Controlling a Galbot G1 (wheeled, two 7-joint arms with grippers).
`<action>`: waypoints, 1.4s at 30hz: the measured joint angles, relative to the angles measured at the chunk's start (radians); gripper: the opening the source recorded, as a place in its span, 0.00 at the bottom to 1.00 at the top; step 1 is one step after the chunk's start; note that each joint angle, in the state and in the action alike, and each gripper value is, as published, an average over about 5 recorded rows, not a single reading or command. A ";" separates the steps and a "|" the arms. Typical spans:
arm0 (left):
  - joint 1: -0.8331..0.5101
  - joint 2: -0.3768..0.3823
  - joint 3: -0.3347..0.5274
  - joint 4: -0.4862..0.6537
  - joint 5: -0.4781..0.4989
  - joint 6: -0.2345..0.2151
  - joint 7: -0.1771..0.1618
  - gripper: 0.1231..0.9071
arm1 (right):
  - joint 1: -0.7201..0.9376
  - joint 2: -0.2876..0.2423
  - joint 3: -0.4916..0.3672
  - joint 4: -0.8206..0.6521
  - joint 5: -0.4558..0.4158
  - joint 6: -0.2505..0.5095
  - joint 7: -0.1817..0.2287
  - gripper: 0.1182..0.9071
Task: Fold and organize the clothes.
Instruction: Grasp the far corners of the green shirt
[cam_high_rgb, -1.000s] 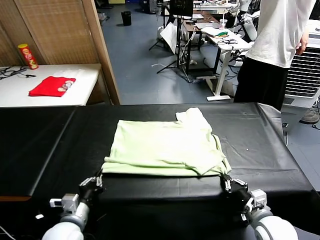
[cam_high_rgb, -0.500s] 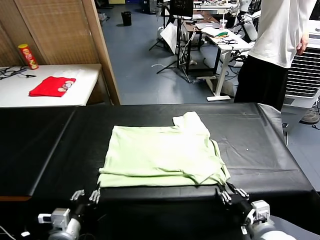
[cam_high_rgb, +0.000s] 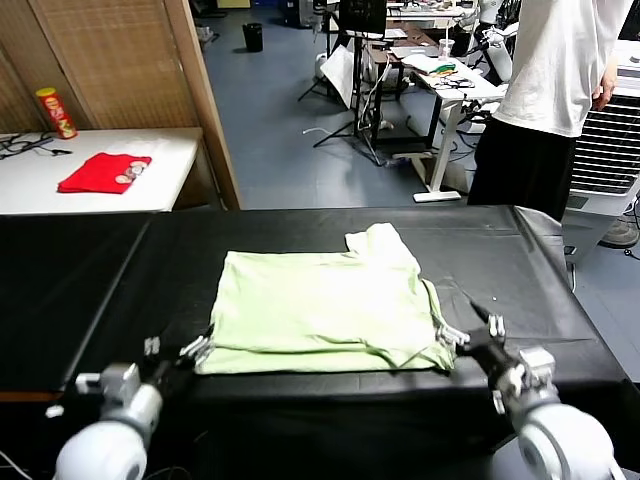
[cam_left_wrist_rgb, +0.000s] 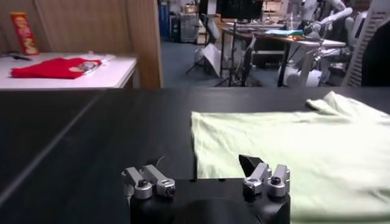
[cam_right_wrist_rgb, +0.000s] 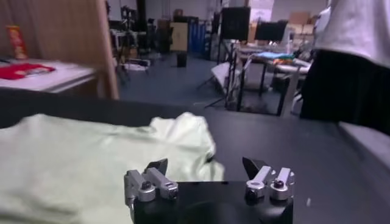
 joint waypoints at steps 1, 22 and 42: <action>-0.044 0.006 0.016 0.032 -0.019 0.004 -0.003 0.86 | 0.039 0.004 -0.021 -0.039 0.004 -0.003 0.000 0.86; -0.625 -0.068 0.278 0.671 -0.031 0.028 0.048 0.86 | 0.482 0.170 -0.224 -0.614 0.014 -0.014 -0.050 0.86; -0.678 -0.113 0.285 0.809 0.014 0.014 0.133 0.63 | 0.505 0.238 -0.196 -0.714 0.012 -0.030 -0.062 0.22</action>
